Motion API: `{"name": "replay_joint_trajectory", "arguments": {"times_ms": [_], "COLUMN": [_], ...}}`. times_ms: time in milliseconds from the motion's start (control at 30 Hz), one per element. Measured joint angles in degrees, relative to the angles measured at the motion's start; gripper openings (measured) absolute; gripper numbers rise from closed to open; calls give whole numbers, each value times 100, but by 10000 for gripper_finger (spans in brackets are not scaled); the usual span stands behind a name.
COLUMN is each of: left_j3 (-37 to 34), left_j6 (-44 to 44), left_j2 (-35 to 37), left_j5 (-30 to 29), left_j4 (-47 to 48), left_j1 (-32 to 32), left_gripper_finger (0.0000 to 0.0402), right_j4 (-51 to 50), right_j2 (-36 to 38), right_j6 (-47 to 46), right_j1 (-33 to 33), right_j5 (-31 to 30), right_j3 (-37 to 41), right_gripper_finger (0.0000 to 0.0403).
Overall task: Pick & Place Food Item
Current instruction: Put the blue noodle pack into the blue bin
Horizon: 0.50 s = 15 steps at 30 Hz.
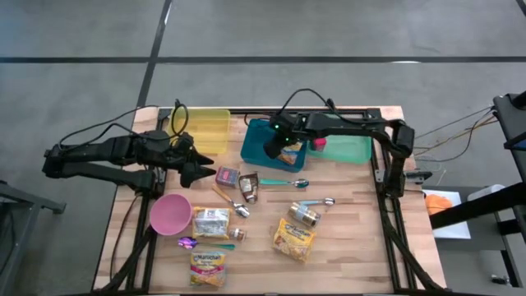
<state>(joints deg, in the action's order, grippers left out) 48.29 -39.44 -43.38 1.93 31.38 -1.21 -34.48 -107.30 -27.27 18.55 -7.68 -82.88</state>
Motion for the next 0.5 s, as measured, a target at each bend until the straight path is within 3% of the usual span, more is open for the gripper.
{"name": "replay_joint_trajectory", "arguments": {"times_ms": [500], "left_j3": [0], "left_j6": [17], "left_j2": [0], "left_j5": [-105], "left_j4": [15], "left_j1": [0], "left_gripper_finger": [297], "right_j4": [-257], "right_j2": [-520], "right_j6": [-86], "right_j1": [59], "right_j5": [386], "right_j3": [5], "right_gripper_finger": [18]}}
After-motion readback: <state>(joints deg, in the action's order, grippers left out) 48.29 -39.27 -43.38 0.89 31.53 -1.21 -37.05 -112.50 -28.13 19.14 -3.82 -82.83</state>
